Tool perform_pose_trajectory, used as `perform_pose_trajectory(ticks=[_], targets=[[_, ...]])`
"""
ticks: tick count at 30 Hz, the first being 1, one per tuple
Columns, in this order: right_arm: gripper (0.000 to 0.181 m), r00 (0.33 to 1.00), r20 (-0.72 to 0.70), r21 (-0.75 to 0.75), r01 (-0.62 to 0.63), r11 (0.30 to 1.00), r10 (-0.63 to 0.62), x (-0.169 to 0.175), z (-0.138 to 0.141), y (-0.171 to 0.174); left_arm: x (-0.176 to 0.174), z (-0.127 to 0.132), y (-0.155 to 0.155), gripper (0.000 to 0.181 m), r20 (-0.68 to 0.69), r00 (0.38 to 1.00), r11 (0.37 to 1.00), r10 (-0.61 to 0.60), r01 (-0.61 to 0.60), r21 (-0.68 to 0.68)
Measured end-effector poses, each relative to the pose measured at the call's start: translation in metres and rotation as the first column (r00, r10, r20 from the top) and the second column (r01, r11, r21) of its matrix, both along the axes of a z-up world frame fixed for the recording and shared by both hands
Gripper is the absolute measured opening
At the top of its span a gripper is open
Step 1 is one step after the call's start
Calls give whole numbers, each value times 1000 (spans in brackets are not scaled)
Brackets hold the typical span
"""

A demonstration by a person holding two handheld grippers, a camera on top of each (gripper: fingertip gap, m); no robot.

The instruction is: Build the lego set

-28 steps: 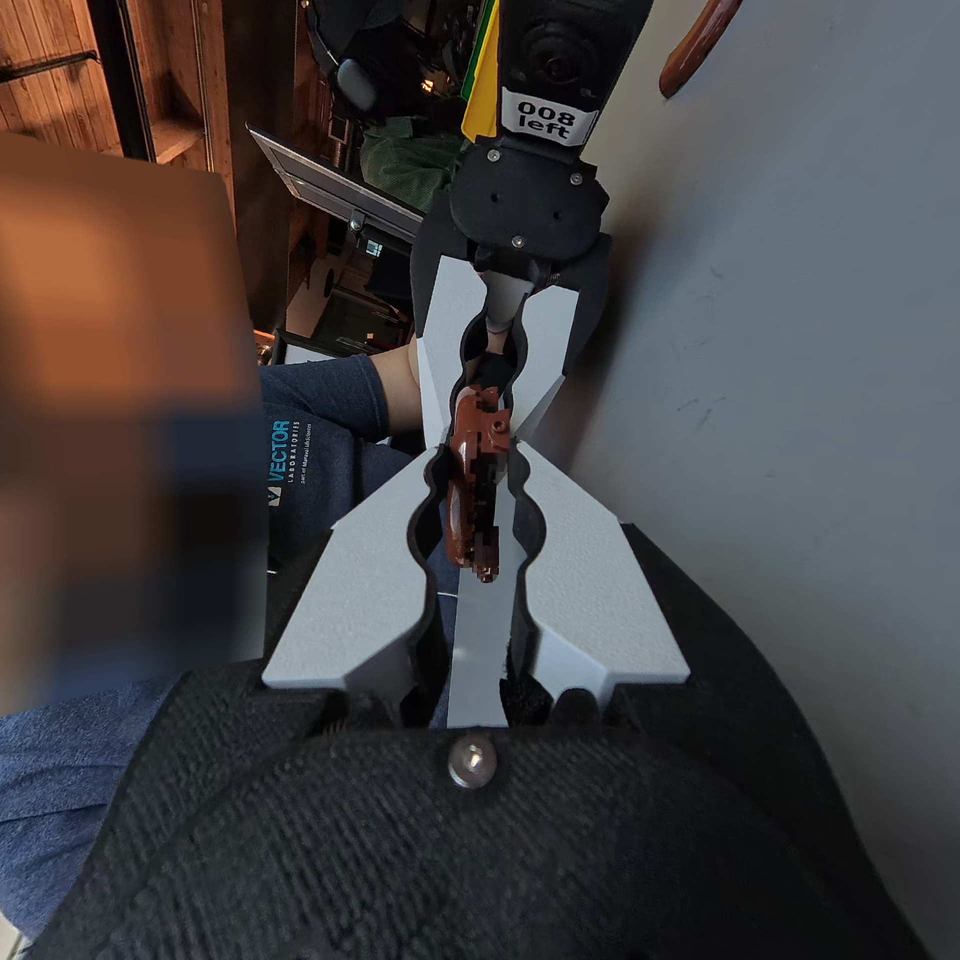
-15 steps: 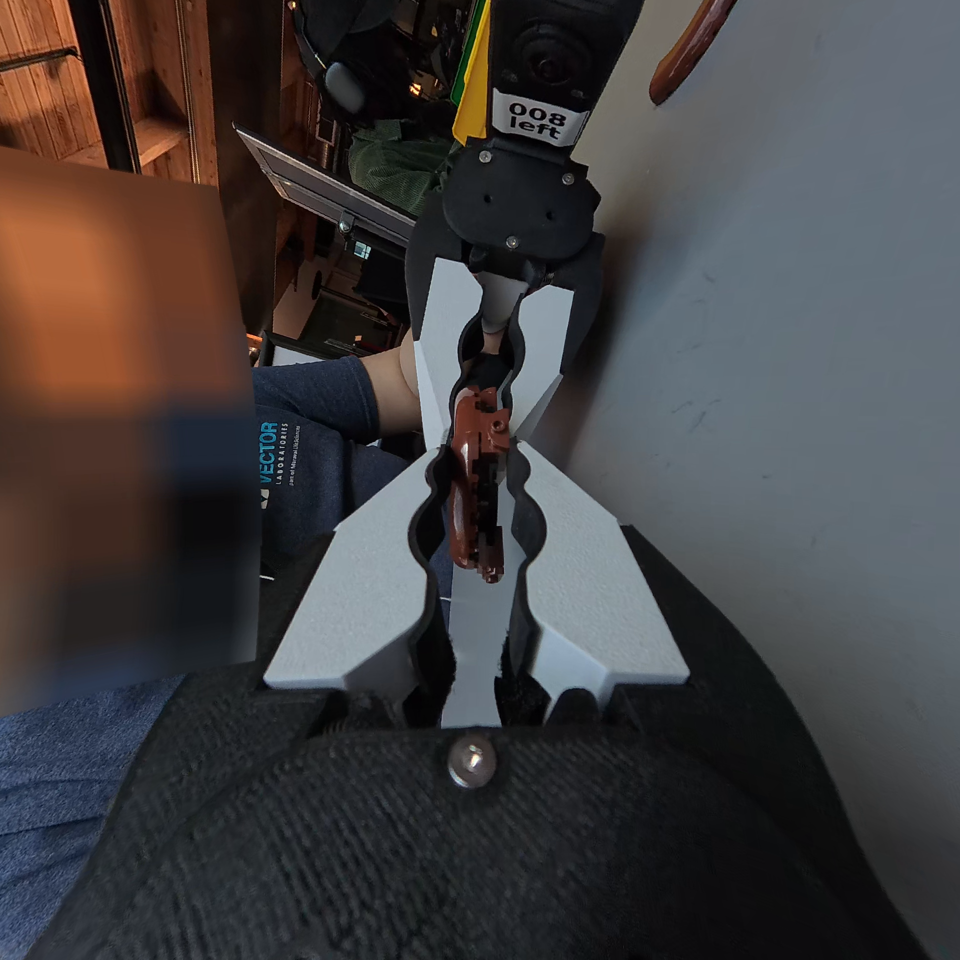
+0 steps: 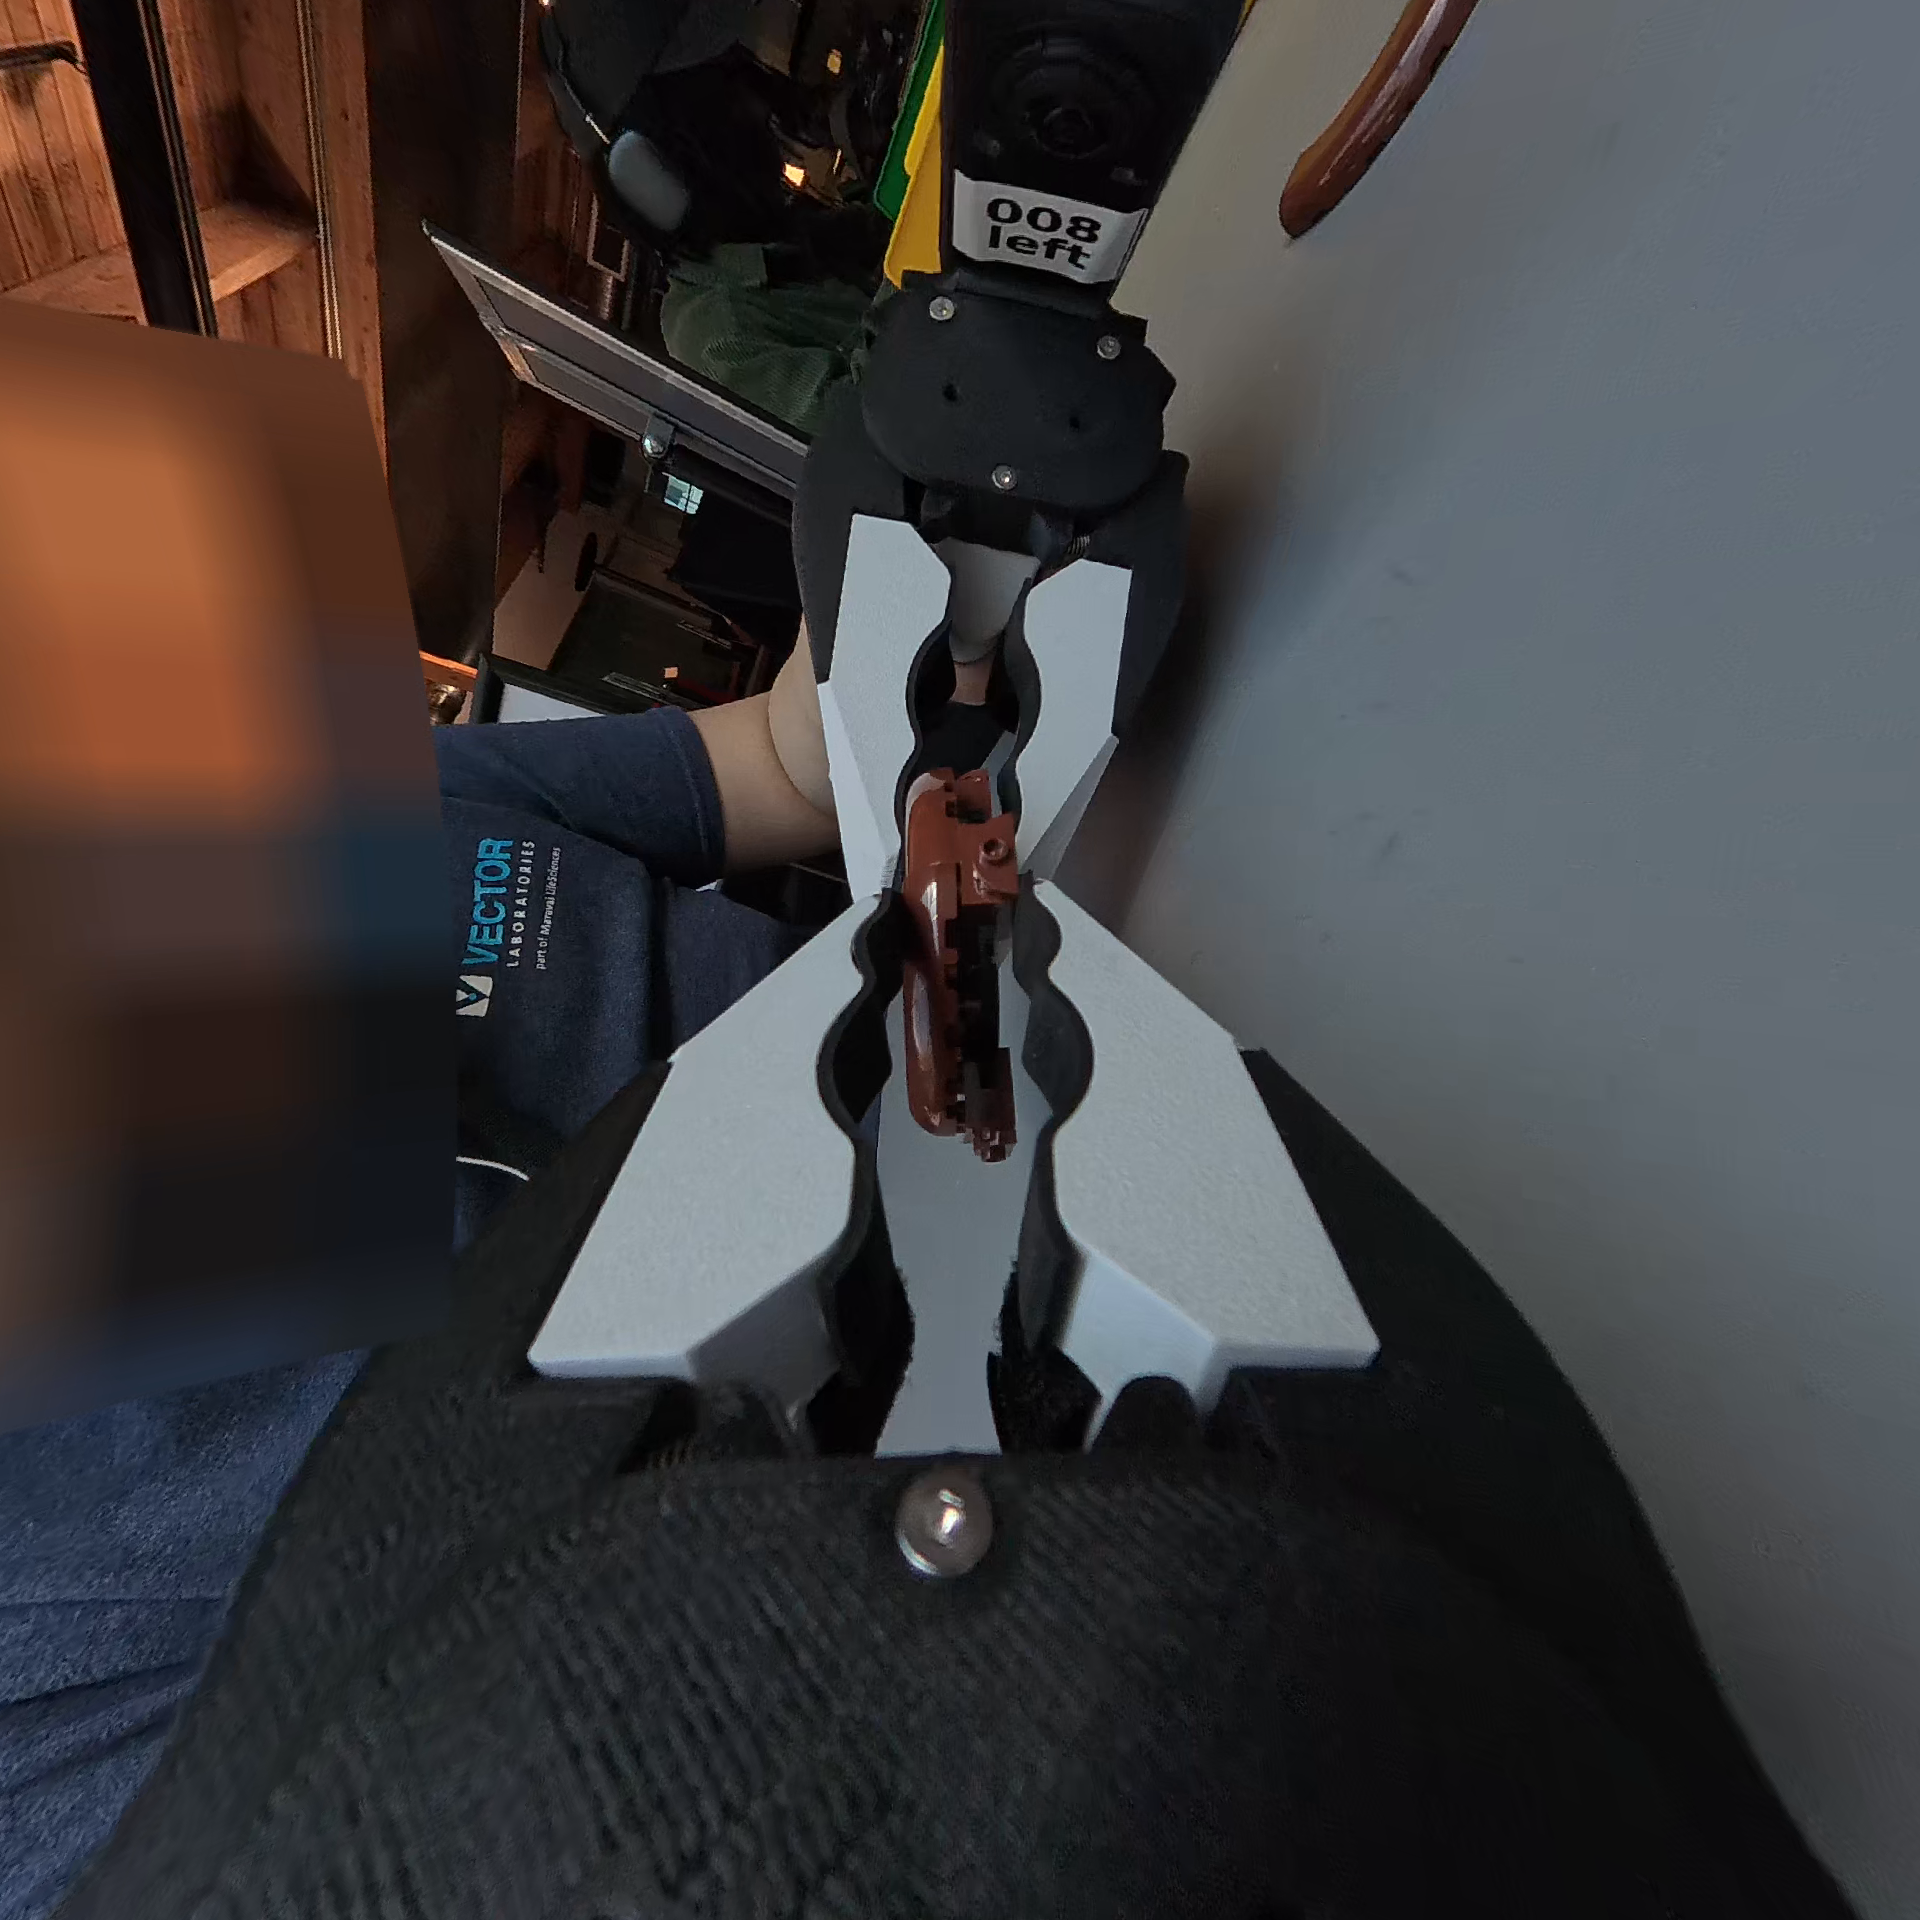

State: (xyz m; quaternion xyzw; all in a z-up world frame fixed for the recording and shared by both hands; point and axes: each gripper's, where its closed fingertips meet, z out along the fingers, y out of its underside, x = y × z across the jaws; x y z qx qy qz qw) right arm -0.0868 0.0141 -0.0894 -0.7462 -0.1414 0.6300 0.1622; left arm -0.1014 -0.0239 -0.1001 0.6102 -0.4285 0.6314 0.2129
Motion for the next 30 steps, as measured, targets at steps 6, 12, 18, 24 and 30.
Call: perform_pose_trajectory(ticks=[6, 12, 18, 24, 30], targets=[[22, 1000, -26, 55, 6, 998, -4, 0, 6, 1, -1, 5, -1, 19, 23, 1000, 1000, -8, 9, -27], [35, 999, 23, 78, 36, 996, -38, 10, 4, 1, 1, 10, 9, 19, 39, 998, 997, 46, -43, -64], [17, 999, -51, 12, 19, 1000, -19, 10, 6, -1, 3, 9, 10, 19, 38, 998, 998, 54, -52, -44], [17, 999, -38, 23, 7, 1000, -6, 8, 6, -3, 3, 10, 11, 19, 43, 997, 998, 57, -55, -39], [16, 997, -74, -19, 8, 1000, -9, 8, 7, -3, 1, 10, 11, 19, 43, 998, 998, 53, -52, -30]])
